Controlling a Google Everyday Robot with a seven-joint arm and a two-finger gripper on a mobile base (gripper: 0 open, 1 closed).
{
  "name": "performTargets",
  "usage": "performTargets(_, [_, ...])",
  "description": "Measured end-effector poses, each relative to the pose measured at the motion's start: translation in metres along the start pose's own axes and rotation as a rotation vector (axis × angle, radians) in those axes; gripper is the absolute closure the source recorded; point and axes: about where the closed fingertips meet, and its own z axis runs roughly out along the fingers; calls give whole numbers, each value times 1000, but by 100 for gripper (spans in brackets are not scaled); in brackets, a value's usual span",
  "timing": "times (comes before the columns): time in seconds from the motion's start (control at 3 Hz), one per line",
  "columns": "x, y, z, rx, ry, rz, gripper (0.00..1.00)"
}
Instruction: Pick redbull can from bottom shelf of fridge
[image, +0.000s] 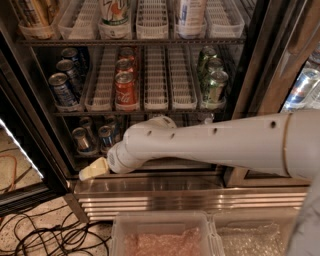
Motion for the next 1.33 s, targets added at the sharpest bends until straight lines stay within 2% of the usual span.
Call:
performTargets(0.33, [-8,30,34,-45,-1,-12,0])
performTargets(0.67, [-8,33,36,-49,0,-15,0])
performTargets(1.0, [-6,38,50,-47,-30,-4,0])
performTargets(1.33, [-18,40,80,-62,-98,52,0])
